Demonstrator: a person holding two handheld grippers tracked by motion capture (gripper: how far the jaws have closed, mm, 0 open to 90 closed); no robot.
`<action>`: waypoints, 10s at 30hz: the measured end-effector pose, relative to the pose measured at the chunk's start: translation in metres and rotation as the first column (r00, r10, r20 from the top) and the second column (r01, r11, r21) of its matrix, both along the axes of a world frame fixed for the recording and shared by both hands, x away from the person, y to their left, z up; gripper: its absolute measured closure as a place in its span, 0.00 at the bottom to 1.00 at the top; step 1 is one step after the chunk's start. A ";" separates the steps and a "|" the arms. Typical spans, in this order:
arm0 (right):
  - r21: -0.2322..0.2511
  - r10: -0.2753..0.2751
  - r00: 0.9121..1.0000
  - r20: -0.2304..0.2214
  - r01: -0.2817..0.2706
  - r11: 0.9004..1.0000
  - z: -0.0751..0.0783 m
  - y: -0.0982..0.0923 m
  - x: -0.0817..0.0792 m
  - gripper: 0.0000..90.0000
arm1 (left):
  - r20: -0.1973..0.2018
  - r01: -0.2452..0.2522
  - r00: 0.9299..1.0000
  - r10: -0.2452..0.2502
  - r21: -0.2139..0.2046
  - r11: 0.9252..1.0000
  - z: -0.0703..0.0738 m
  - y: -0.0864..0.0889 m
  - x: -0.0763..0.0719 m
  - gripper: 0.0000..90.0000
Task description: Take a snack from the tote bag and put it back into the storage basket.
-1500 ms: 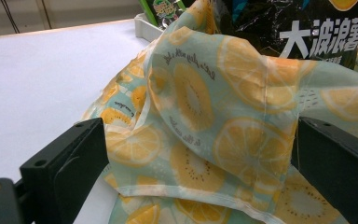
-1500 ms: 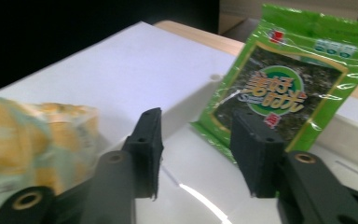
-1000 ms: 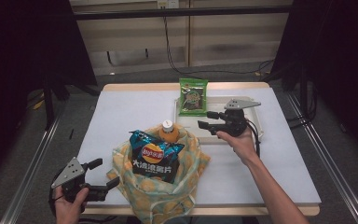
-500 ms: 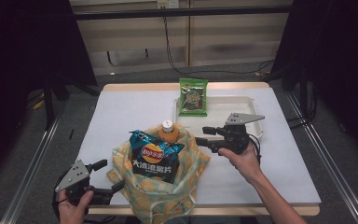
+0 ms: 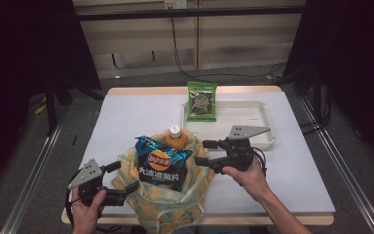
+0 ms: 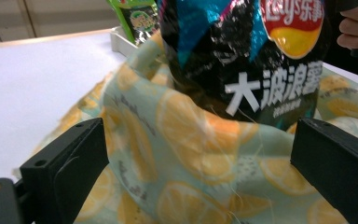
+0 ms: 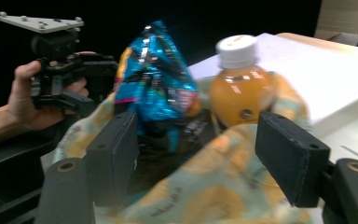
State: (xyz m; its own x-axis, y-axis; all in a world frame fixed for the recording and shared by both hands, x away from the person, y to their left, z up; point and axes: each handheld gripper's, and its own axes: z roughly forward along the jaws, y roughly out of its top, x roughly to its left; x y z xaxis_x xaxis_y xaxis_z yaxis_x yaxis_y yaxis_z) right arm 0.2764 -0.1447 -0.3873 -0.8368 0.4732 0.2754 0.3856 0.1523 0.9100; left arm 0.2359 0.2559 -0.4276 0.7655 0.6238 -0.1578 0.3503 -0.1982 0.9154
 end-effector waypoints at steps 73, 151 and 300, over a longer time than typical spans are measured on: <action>0.044 0.124 0.991 0.045 -0.126 0.991 0.002 0.061 -0.006 0.96 | 0.021 0.033 0.999 -0.034 0.060 0.998 -0.007 0.003 -0.012 0.03; 0.206 -0.014 0.977 0.214 -0.031 0.978 0.086 0.026 -0.003 0.97 | 0.017 0.039 0.999 -0.040 0.055 0.998 -0.009 0.003 -0.010 0.03; -0.035 -0.620 0.784 -0.002 0.620 0.784 -0.009 -0.185 0.173 0.43 | -0.001 0.006 1.000 -0.006 0.017 1.000 -0.009 0.013 -0.002 0.03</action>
